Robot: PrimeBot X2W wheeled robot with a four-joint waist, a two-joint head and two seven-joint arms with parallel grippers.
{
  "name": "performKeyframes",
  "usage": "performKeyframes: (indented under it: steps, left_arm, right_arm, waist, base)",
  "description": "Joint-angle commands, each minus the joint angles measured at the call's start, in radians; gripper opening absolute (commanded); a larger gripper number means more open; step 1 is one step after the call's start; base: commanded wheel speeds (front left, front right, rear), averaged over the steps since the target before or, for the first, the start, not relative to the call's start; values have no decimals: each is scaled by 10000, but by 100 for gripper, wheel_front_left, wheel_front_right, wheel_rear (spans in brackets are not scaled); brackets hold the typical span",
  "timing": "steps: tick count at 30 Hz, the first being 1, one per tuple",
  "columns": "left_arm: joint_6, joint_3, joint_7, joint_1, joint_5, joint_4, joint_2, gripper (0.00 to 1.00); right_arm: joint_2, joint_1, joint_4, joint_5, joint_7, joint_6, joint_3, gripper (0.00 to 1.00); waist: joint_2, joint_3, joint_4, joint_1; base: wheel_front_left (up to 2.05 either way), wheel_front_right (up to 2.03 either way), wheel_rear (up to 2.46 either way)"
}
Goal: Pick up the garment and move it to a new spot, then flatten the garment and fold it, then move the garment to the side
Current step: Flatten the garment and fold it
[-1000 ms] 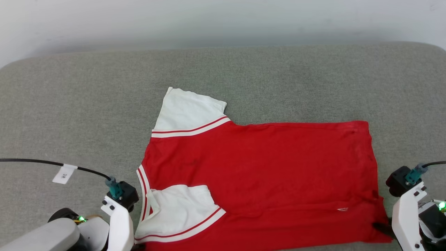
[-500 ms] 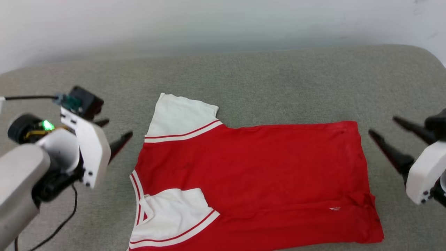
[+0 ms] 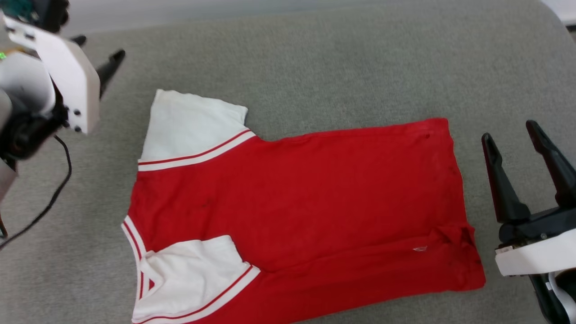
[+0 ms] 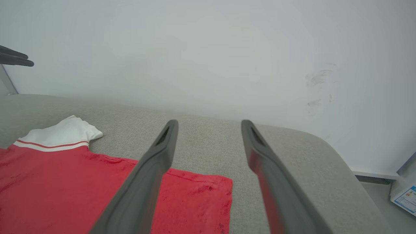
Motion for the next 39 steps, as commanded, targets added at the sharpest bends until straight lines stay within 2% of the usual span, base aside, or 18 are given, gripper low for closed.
performKeyframes:
  steps: [1, 8, 15, 17, 23, 24, 25, 26, 31, 35, 38, 39]
  left_arm:
    - [-86, 32, 343, -365, -60, 193, -64, 100]
    - [-577, -226, 3115, -1925, -674, 870, -308, 100]
    - [-587, -956, 5881, -3032, -530, 1072, -386, 100]
    - [-510, -1080, 6212, -3104, -490, 1112, -440, 100]
    - [-764, -1709, 6836, -2577, -452, 1047, -401, 100]
    - [-775, -1757, 6816, -2469, -479, 1020, -396, 59]
    - [-802, -1799, 6771, -2392, -478, 1005, -371, 5]
    - [-834, -1823, 6747, -2344, -489, 1005, -342, 0]
    - [-890, -1629, 6313, -2451, -574, 943, -259, 0]
    - [-949, -1540, 5782, -2555, -538, 679, -432, 0]
    - [-1004, -1667, 5545, -2491, -473, 370, -493, 0]
    - [-1004, -1667, 5545, -2491, -473, 370, -493, 0]
  right_arm:
    - [159, 163, -178, -136, 20, -8, 17, 100]
    - [548, -50, -496, -484, -62, -8, 190, 100]
    - [405, -572, -192, -384, 99, -8, 552, 100]
    - [391, -718, -79, -351, 68, -8, 674, 100]
    - [278, -1023, 282, -286, -42, -8, 877, 100]
    - [261, -1081, 335, -266, -58, -8, 880, 100]
    - [244, -1130, 383, -250, -77, -8, 869, 100]
    - [232, -1166, 450, -238, -93, -8, 859, 100]
    - [-73, -1576, 587, -254, 7, -8, 585, 100]
    - [-795, -2142, 547, -169, 546, -9, 350, 100]
    - [-1630, -2586, 509, 116, 1528, -9, 494, 100]
    - [-1630, -2586, 509, 116, 1528, -9, 494, 100]
  waist:
    - [0, 606, -351, 0]
    - [0, 1662, -790, 0]
    - [0, 2535, -1031, 0]
    - [0, 2710, -1095, 0]
    - [0, 2957, -1181, 0]
    - [0, 2962, -1186, 0]
    - [0, 2956, -1185, 0]
    - [0, 2931, -1184, 0]
    - [0, 2547, -1015, 0]
    - [0, 2104, -712, 0]
    - [0, 1807, -445, 0]
    - [0, 1807, -445, 0]
  base:
    - [0, 0, 0]
    - [0, 0, 0]
    - [0, 0, 0]
    - [0, 0, 0]
    - [0, 0, 0]
    - [0, 0, 0]
    - [0, 0, 0]
    - [0, 0, 0]
    - [0, 0, 0]
    - [0, 0, 0]
    - [0, 0, 0]
    - [0, 0, 0]
